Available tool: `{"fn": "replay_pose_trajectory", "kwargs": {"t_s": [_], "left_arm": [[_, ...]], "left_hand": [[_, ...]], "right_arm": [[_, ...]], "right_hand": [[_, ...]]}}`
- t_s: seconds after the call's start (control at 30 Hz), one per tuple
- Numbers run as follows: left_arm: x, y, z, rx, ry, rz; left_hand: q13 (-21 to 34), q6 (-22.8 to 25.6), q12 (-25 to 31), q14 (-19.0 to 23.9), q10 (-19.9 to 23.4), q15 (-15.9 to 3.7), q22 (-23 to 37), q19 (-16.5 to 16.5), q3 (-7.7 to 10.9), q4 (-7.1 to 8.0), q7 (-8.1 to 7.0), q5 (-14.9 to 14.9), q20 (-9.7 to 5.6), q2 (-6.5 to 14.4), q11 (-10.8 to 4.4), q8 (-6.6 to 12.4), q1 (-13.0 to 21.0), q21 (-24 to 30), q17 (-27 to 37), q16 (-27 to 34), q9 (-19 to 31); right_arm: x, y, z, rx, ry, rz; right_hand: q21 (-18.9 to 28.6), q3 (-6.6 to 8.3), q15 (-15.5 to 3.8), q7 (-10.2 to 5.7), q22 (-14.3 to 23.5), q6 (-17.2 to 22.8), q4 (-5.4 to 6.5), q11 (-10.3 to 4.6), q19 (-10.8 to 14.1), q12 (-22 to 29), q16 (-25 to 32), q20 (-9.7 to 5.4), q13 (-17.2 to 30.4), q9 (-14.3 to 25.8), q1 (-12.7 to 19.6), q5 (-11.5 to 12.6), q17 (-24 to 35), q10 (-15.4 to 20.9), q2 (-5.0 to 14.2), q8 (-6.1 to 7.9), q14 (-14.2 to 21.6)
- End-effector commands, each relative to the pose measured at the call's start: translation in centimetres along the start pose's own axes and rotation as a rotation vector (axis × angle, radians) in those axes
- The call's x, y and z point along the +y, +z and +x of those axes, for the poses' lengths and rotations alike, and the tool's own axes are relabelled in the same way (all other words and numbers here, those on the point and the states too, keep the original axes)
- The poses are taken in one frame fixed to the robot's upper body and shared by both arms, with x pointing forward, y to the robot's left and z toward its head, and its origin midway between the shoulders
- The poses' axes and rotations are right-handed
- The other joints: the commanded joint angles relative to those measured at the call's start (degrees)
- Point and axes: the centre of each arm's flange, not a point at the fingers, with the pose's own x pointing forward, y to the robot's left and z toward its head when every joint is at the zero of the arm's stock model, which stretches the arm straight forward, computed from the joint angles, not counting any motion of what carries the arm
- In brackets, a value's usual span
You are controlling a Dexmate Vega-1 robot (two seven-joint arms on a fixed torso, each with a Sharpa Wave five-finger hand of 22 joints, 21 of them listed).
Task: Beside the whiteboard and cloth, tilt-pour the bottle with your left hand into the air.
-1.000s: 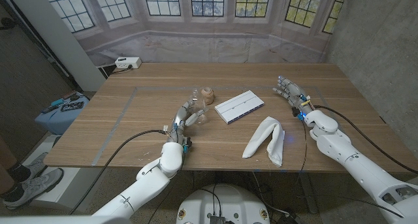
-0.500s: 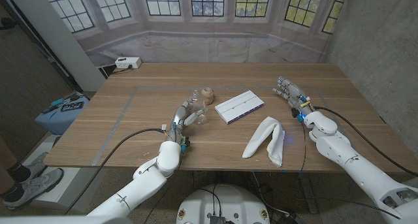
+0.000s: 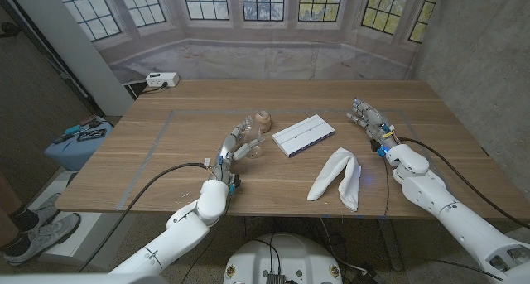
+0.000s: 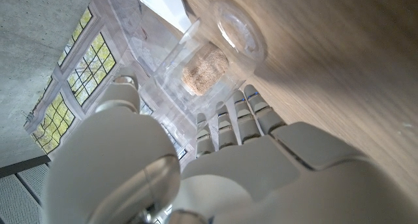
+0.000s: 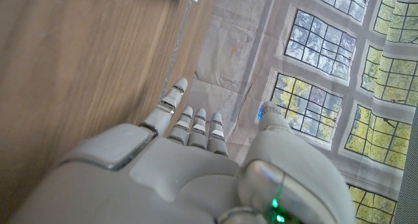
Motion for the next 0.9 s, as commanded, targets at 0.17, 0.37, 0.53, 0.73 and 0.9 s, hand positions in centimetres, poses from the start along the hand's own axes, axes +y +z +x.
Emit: {"fn": "replay_pose_trajectory", "kwargs": {"t_s": [0.17,0.37,0.53,0.73,0.9], "left_arm": [[0.2,0.0,-1.8,-0.007,0.029,-0.019],[0.6,0.2,-2.4,-0.012,0.048,-0.024],[1.1,0.4,-2.7,-0.014,0.059,-0.024],[2.0,0.8,-2.7,-0.016,0.05,-0.022],[2.6,1.2,-2.5,-0.021,0.037,-0.024]], "left_hand": [[-0.42,-0.43,0.33,-0.63,-0.6,0.63,0.23,-0.32,-0.38,0.0,-1.72,0.5,0.1,-0.53,-0.17,0.16,0.06,-0.12,-0.55,0.23,0.09],[-0.77,-1.26,0.32,-1.07,-1.05,0.9,0.23,-0.7,-0.46,0.05,-1.89,0.57,0.32,-0.48,-0.08,-0.02,0.01,-0.23,-0.91,0.25,0.09],[-0.98,-1.49,0.33,-1.37,-1.3,1.06,0.23,-0.83,-0.55,0.13,-2.09,0.59,0.41,-0.45,0.17,-0.01,-0.12,-0.24,-1.09,0.26,0.09],[-1.22,-1.56,0.44,-1.59,-1.31,1.19,0.23,-0.99,-0.69,0.28,-2.27,0.6,0.52,-0.43,0.04,0.08,-0.39,-0.27,-1.27,0.31,0.08],[-1.41,-1.47,0.45,-1.72,-1.49,1.24,0.23,-1.18,-0.82,0.43,-2.08,0.62,0.51,-0.41,-0.04,0.19,-0.66,-0.31,-1.38,0.37,0.08]], "right_arm": [[0.2,0.5,-0.2,-0.008,0.02,-0.01],[0.5,0.7,0.1,-0.005,0.033,-0.017],[0.8,0.8,0.3,-0.001,0.041,-0.018],[1.1,1.1,0.5,0.003,0.038,-0.022],[1.4,1.5,0.7,-0.003,0.032,-0.023]], "right_hand": [[-0.01,0.32,0.27,-0.11,0.17,0.29,-0.06,0.2,0.26,0.18,0.35,0.25,0.3,0.12,0.73,0.23,0.02,0.51,-0.01,0.33,0.54],[0.0,0.34,0.28,-0.11,0.17,0.36,-0.09,0.12,0.31,0.16,0.33,0.41,0.3,0.12,0.79,0.24,0.01,0.47,-0.02,0.34,0.52],[-0.01,0.35,0.23,-0.14,0.16,0.36,-0.13,0.07,0.28,0.14,0.31,0.44,0.3,0.12,0.85,0.25,-0.01,0.42,-0.05,0.33,0.48],[-0.02,0.38,0.19,-0.27,0.17,0.38,-0.14,0.16,0.29,0.14,0.3,0.48,0.3,0.12,0.9,0.25,-0.01,0.42,-0.04,0.32,0.46],[-0.02,0.38,0.2,-0.27,0.17,0.37,-0.14,0.27,0.28,0.13,0.3,0.51,0.3,0.12,0.91,0.26,-0.01,0.39,-0.04,0.31,0.47]]}}
